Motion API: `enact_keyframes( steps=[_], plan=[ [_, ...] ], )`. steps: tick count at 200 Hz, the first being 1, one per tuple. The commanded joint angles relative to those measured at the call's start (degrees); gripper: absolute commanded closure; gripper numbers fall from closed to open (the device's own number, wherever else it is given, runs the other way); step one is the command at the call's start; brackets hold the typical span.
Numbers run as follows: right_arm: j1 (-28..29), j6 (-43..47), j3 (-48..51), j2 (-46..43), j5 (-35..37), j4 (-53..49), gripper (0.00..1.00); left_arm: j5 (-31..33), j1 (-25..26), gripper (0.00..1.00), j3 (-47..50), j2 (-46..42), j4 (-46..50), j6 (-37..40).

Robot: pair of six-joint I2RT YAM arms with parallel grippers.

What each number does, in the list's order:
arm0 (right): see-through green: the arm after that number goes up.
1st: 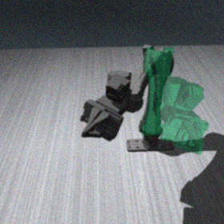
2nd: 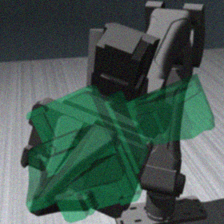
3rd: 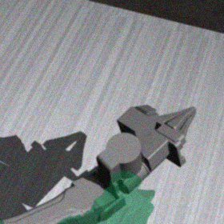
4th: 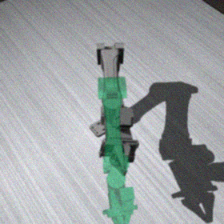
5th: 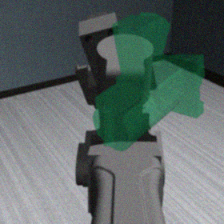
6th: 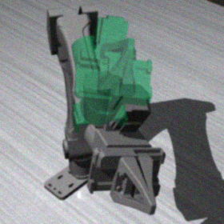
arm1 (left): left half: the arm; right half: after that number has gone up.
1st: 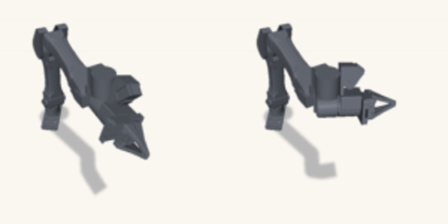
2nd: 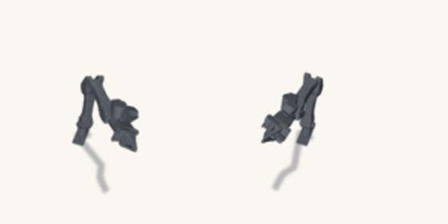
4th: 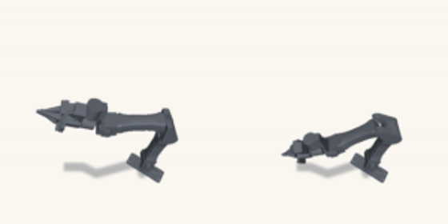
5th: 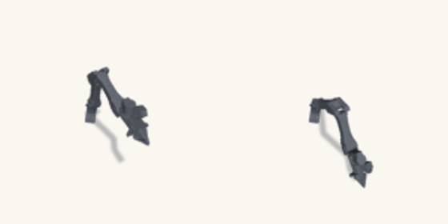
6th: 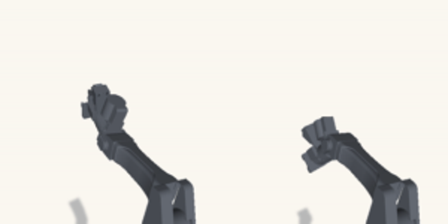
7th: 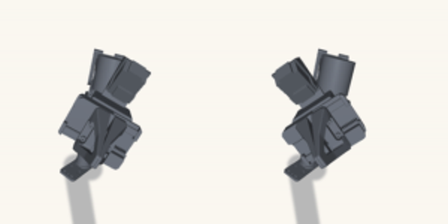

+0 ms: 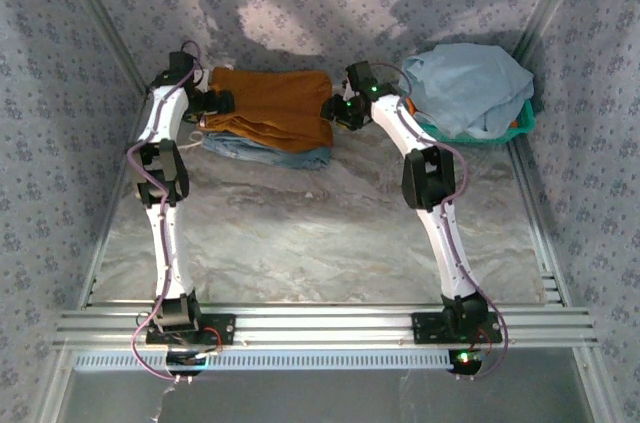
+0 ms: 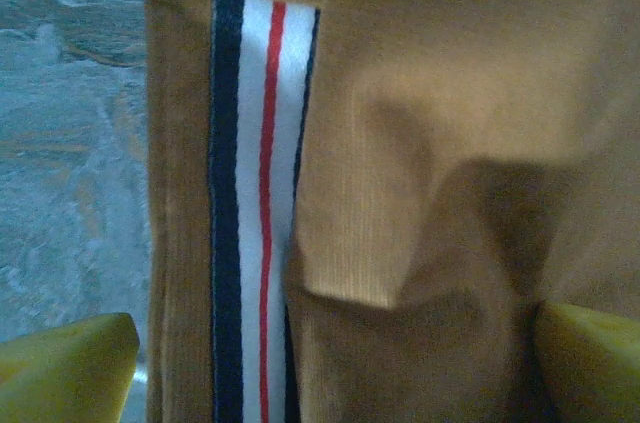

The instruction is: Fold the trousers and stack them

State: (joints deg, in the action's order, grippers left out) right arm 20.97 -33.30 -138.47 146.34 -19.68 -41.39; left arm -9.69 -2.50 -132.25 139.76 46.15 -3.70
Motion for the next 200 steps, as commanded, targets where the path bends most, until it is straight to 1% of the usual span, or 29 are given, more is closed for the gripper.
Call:
enact_keyframes(
  steps=[1, 17, 43, 54, 66, 74, 85, 91, 96, 109, 113, 117, 127, 141, 156, 169, 183, 200],
  plan=[
    [0.89, 2.92, 3.62, -8.42, 5.67, -2.22, 0.44, 7.59, 0.09, 0.0, 2.15, -8.89, 0.4, -1.25],
    [1.8, 3.62, 6.42, -11.39, 8.26, -1.89, 0.44, 11.14, 0.19, 0.0, 4.17, -12.83, -0.62, -3.4],
    [3.58, 4.09, 7.22, -13.1, 10.8, -1.11, 0.44, 11.22, 1.86, 0.02, 4.45, -16.65, -0.62, -4.96],
    [4.16, 3.55, 5.74, -11.88, 10.49, -0.88, 0.47, 11.65, 3.79, 0.04, 4.15, -16.85, -0.8, -5.01],
    [4.59, 3.0, 2.97, -9.36, 8.88, -1.21, 0.55, 11.81, 6.26, 0.08, 3.93, -16.06, -1.09, -4.09],
    [4.83, 2.41, 1.01, -7.36, 8.04, -1.72, 0.65, 12.51, 7.88, 0.16, 4.17, -14.99, -1.24, -4.29],
    [5.06, 1.82, -0.79, -4.74, 6.76, -1.8, 0.86, 11.78, 9.18, 0.27, 5.08, -13.42, -1.44, -6.02],
    [5.13, 1.41, -1.42, -3.55, 6.16, -2.26, 0.94, 10.63, 9.35, 0.36, 6.46, -12.78, -1.9, -7.7],
    [5.2, 1.46, -1.48, -2.91, 5.43, -2.58, 0.99, 9.53, 9.28, 0.43, 7.94, -12.58, -2.67, -9.28],
    [5.46, 1.47, 1.99, -2.92, 4.15, -2.1, 1.0, 8.32, 8.88, 0.65, 15.56, -13.42, -6.75, -12.91],
    [5.61, 1.25, 4.12, -3.46, 3.98, -1.39, 1.0, 8.52, 8.84, 0.69, 18.22, -14.06, -9.03, -13.84],
    [5.74, 0.91, 6.57, -4.09, 3.64, -0.15, 1.0, 8.7, 8.71, 0.71, 21.08, -14.68, -11.11, -14.71],
    [6.09, -0.09, 12.72, -5.89, 2.99, 2.96, 1.0, 8.96, 8.25, 0.72, 28.14, -16.32, -15.62, -16.93],
    [6.28, -1.92, 20.03, -7.81, 2.46, 6.65, 1.0, 9.7, 7.22, 0.77, 34.99, -17.77, -20.15, -20.55],
    [6.1, -3.6, 23.45, -8.44, 1.28, 9.83, 1.0, 9.74, 5.79, 0.77, 40.19, -18.64, -24.08, -23.59],
    [6.1, -3.63, 24.36, -8.86, 1.25, 10.05, 1.0, 9.72, 4.62, 0.77, 42.15, -18.74, -24.83, -24.39],
    [5.98, -3.25, 24.23, -9.5, 0.94, 9.67, 1.0, 8.35, 4.0, 0.72, 42.67, -19.19, -24.97, -23.99],
    [5.67, -3.18, 23.24, -11.7, 0.1, 8.71, 1.0, 6.72, 4.66, 0.6, 43.0, -22.17, -24.67, -22.32]
  ],
)
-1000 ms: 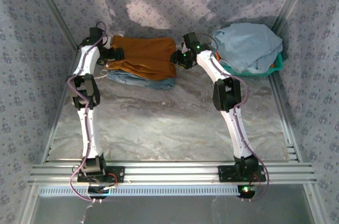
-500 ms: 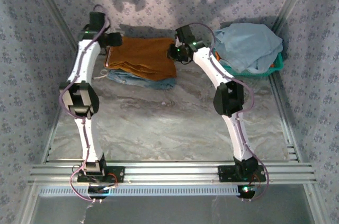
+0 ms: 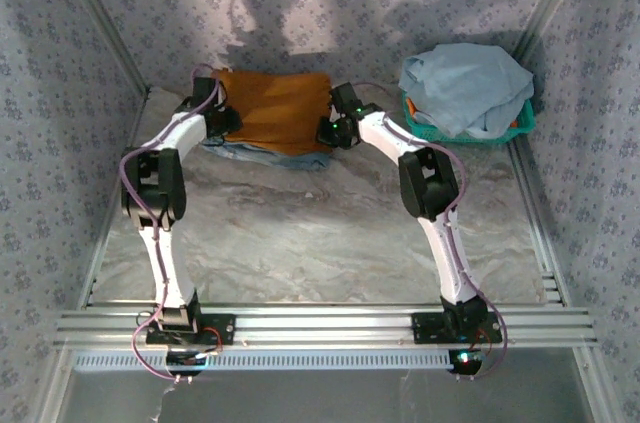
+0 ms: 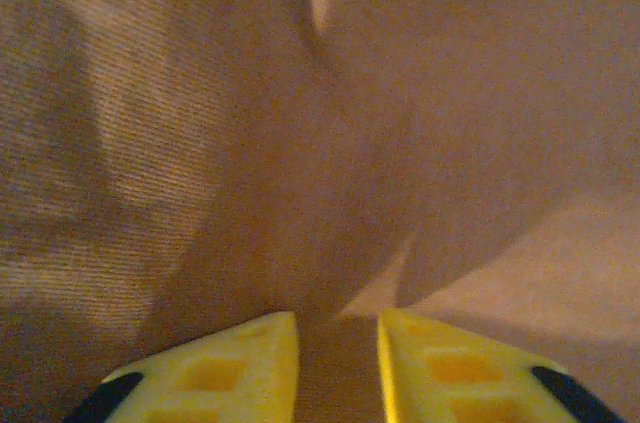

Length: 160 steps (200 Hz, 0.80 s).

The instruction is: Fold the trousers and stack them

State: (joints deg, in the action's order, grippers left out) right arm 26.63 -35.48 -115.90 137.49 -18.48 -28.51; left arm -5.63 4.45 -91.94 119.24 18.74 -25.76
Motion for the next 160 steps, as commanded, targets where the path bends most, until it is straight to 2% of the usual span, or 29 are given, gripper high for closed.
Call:
enact_keyframes(
  steps=[1, 10, 28, 44, 62, 79, 104, 133, 160],
  plan=[
    [0.0, -0.99, 0.58, -3.02, -1.15, -4.26, 1.0, 2.69, -2.18, 0.59, 2.72, -1.95, 2.77, -0.17],
    [-0.22, 1.21, 0.33, -5.21, -1.43, -4.85, 0.96, 3.14, -1.17, 0.49, 3.13, -4.66, 3.19, 0.64],
    [-0.82, 1.98, 2.51, -11.81, -0.63, -5.0, 0.74, 4.93, 2.24, 0.28, 3.21, -10.59, 5.58, 2.69],
    [-1.91, 1.8, 8.7, -19.78, 1.93, -3.37, 0.59, 10.31, 7.61, 0.15, 3.65, -15.26, 7.8, 4.4],
    [-3.98, 0.49, 20.05, -29.65, 5.68, 0.22, 0.49, 19.04, 15.99, 0.02, 4.17, -17.19, 9.51, 5.12],
    [-7.11, -1.47, 30.23, -38.06, 7.52, 2.95, 0.44, 26.8, 23.62, 0.0, 1.27, -13.84, 12.3, 5.31],
    [-11.07, -1.07, 42.14, -47.73, 6.79, 5.33, 0.38, 29.94, 29.55, 0.0, -9.07, -2.96, 16.1, 4.76],
    [-14.16, 1.23, 50.41, -55.33, 5.42, 3.93, 0.36, 29.15, 31.04, 0.0, -26.74, 12.72, 19.82, 4.88],
    [-16.98, 1.89, 54.25, -59.68, 3.16, 3.09, 0.36, 28.58, 29.76, 0.0, -44.81, 26.95, 29.99, 1.27]
  ],
)
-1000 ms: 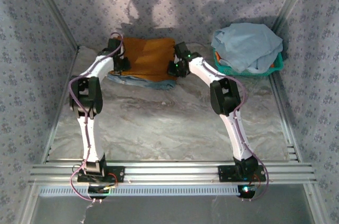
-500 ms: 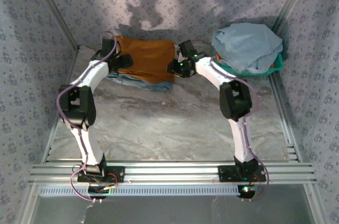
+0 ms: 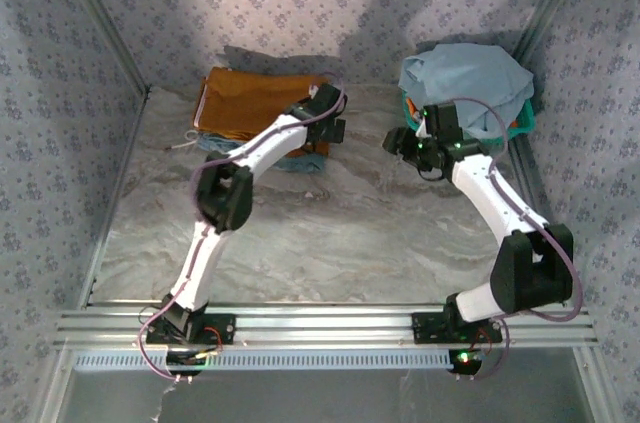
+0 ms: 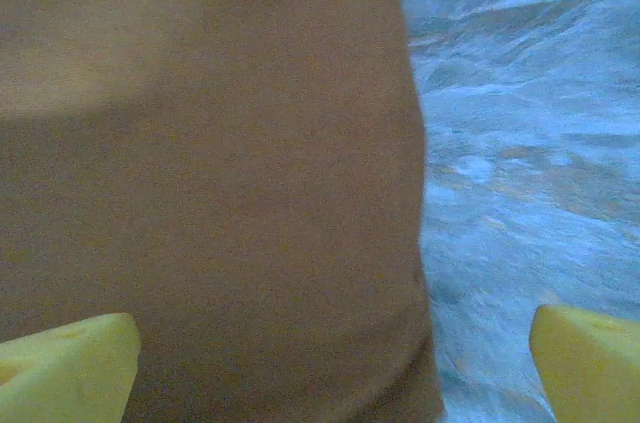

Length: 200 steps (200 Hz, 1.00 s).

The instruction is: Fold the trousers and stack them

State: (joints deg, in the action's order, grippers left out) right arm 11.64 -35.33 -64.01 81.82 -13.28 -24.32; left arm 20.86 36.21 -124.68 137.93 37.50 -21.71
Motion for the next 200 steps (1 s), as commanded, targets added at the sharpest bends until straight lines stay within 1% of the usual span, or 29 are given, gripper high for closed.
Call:
enact_keyframes(
  steps=[1, 9, 18, 41, 56, 74, 93, 117, 146, 177, 200],
  plan=[
    [-2.06, 1.75, 2.42, -4.11, -2.16, -1.14, 0.36, 1.95, -2.09, 0.0, -12.51, 8.6, 11.61, -3.1],
    [-2.66, 2.03, 2.8, -5.07, -2.61, -1.62, 0.36, 0.92, -2.99, 0.0, -14.58, 10.51, 13.45, -5.06],
    [-3.16, 2.43, 2.92, -5.69, -2.88, -2.1, 0.36, 0.49, -4.09, 0.0, -13.91, 10.89, 13.78, -6.89],
    [-4.21, 2.98, 2.75, -6.46, -4.27, -2.65, 0.35, -3.02, -8.71, 0.03, -5.01, 7.16, 9.7, -9.25],
    [-4.4, 3.03, 2.48, -6.47, -5.02, -2.63, 0.35, -5.15, -12.56, 0.04, 1.37, 4.15, 5.45, -8.76],
    [-4.4, 2.79, 2.31, -6.29, -5.98, -2.19, 0.35, -8.75, -17.4, 0.07, 4.0, 2.97, 3.55, -7.39],
    [-4.33, 2.64, 2.35, -6.01, -6.15, -1.88, 0.35, -8.56, -21.22, 0.05, 3.24, 3.29, 4.38, -5.93],
    [-4.23, 2.47, 3.04, -6.16, -6.12, -1.79, 0.35, -12.6, -25.92, 0.05, 0.27, 4.77, 5.11, -7.81],
    [-4.17, 2.94, 3.59, -7.07, -5.31, -2.98, 0.35, -16.14, -29.74, 0.04, -5.5, 8.53, 5.54, -9.85],
    [-4.08, 3.51, 3.89, -8.48, -4.06, -4.92, 0.35, -21.44, -32.08, 0.02, -10.98, 12.5, 3.75, -12.19],
    [-3.95, 3.69, 3.98, -9.34, -3.57, -6.25, 0.35, -24.64, -31.94, 0.01, -15.3, 14.25, 2.75, -10.63]
  ],
)
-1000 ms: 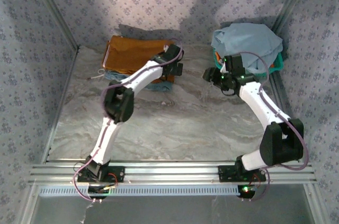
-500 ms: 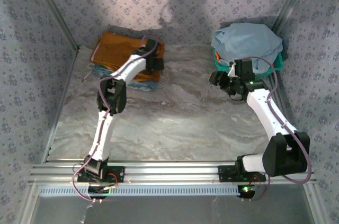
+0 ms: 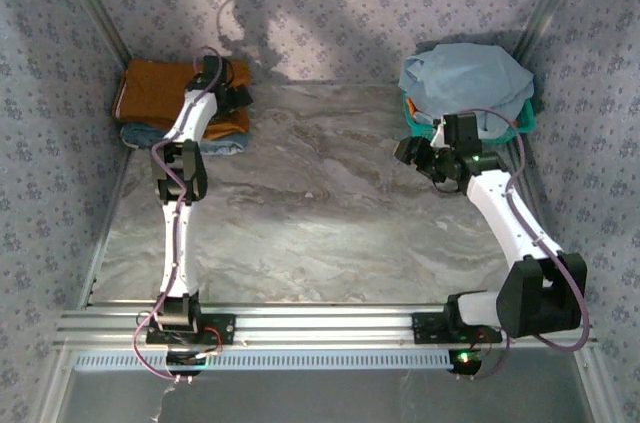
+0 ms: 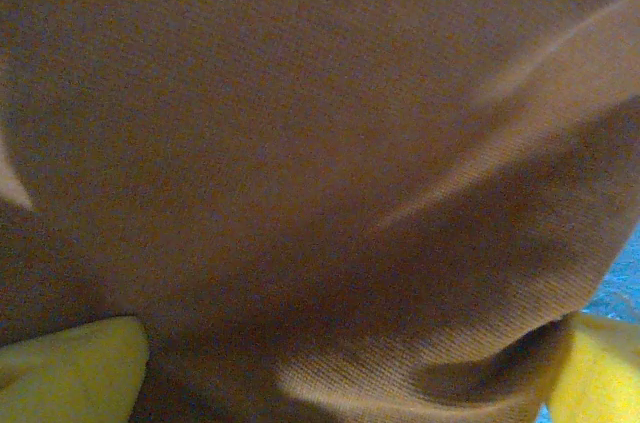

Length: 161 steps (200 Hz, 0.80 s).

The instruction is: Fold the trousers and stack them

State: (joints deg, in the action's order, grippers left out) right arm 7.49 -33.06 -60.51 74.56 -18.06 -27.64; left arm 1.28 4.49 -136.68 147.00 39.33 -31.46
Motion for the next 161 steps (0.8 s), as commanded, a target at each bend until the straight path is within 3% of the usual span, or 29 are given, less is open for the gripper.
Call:
enact_keyframes(
  steps=[1, 39, 108, 133, 150, 157, 161],
  plan=[
    [0.23, 1.42, 0.44, -2.11, 1.25, -2.98, 0.35, -5.14, -0.21, 0.01, -3.45, 5.11, 0.96, -0.75],
    [0.36, 2.2, 0.05, -4.1, 2.51, -5.09, 0.35, -7.89, 1.49, 0.0, 0.63, -1.28, 0.31, 4.07],
    [0.28, 3.12, -1.2, -12.06, 4.31, -6.51, 0.35, -6.88, 6.1, 0.0, 35.49, -37.23, -14.46, 10.55],
    [0.79, 3.57, -1.19, -16.93, 5.67, -6.55, 0.33, -0.88, 10.22, 0.0, 46.32, -50.85, -15.35, 13.21],
    [1.98, 4.43, -0.17, -21.31, 8.79, -4.03, 0.3, 11.54, 16.5, 0.0, 56.38, -61.81, -18.27, 16.31],
    [3.0, 4.22, 0.62, -23.29, 11.46, -2.46, 0.03, 16.65, 19.6, 0.0, 60.74, -65.53, -19.97, 17.71],
    [3.52, 3.94, 1.34, -24.37, 12.91, -1.32, 0.0, 19.35, 21.3, 0.0, 63.09, -68.38, -20.86, 18.05]
  ],
)
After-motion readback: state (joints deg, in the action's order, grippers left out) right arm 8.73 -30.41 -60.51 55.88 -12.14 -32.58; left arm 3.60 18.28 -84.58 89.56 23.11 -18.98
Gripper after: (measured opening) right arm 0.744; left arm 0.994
